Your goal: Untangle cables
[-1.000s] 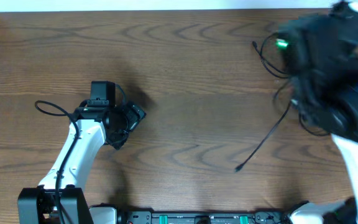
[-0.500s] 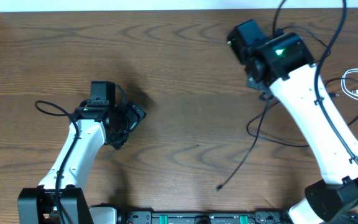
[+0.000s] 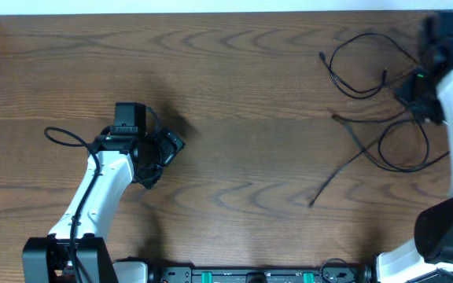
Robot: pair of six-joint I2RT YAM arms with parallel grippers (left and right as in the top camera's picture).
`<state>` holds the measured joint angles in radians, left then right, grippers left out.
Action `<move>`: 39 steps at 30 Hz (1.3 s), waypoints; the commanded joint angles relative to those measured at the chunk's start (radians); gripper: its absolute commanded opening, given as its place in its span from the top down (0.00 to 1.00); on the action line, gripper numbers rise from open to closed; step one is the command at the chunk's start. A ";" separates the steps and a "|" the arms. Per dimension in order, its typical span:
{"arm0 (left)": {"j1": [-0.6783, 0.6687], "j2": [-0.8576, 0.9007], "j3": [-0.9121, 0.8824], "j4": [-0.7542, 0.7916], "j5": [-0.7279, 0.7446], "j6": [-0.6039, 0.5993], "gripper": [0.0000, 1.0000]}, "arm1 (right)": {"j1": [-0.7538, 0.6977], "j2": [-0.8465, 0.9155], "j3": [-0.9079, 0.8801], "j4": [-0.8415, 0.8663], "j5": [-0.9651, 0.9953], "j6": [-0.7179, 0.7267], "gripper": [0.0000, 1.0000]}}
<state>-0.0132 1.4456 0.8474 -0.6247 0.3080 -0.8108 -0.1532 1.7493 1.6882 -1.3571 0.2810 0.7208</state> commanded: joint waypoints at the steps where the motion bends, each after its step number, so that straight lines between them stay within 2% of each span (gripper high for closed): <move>1: 0.003 -0.009 0.007 -0.003 -0.014 0.006 0.07 | -0.092 -0.017 -0.116 0.028 -0.018 -0.031 0.99; 2: 0.003 -0.009 0.007 -0.003 -0.014 0.006 0.07 | -0.113 -0.017 -0.163 0.049 -0.018 -0.031 0.99; 3: 0.003 -0.009 0.007 -0.003 -0.014 0.006 0.06 | -0.129 -0.017 -0.204 0.076 -0.018 -0.031 0.84; 5: 0.003 -0.009 0.007 -0.003 -0.014 0.006 0.07 | -0.157 -0.017 -0.280 0.121 -0.018 -0.031 0.47; 7: 0.003 -0.009 0.007 -0.003 -0.014 0.006 0.07 | -0.180 -0.017 -0.318 0.153 -0.018 -0.031 0.40; 9: 0.003 -0.009 0.007 -0.003 -0.014 0.006 0.06 | -0.208 -0.017 -0.322 0.182 -0.018 -0.060 0.23; 11: 0.003 -0.009 0.007 -0.003 -0.014 0.006 0.07 | -0.241 -0.018 -0.314 0.228 -0.018 -0.110 0.02; 18: 0.003 -0.009 0.007 -0.003 -0.014 0.006 0.07 | -0.352 -0.017 -0.314 0.426 -0.021 -0.266 0.01; 20: 0.003 -0.009 0.007 -0.003 -0.014 0.006 0.07 | -0.381 -0.013 -0.317 0.485 -0.040 -0.351 0.01; 27: 0.003 -0.009 0.007 -0.003 -0.014 0.006 0.06 | -0.463 0.009 -0.379 0.656 -0.243 -0.623 0.01; 31: 0.003 -0.009 0.007 -0.003 -0.014 0.006 0.07 | -0.486 0.026 -0.436 0.736 -0.273 -0.764 0.12; 35: 0.003 -0.009 0.007 -0.003 -0.014 0.006 0.07 | -0.501 0.054 -0.477 0.828 -0.273 -0.782 0.24; 39: 0.003 -0.009 0.007 -0.003 -0.014 0.006 0.07 | -0.505 0.113 -0.495 0.930 -0.272 -0.820 0.30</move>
<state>-0.0132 1.4456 0.8474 -0.6247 0.3077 -0.8108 -0.6510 1.8187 1.2045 -0.4747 0.0254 -0.0273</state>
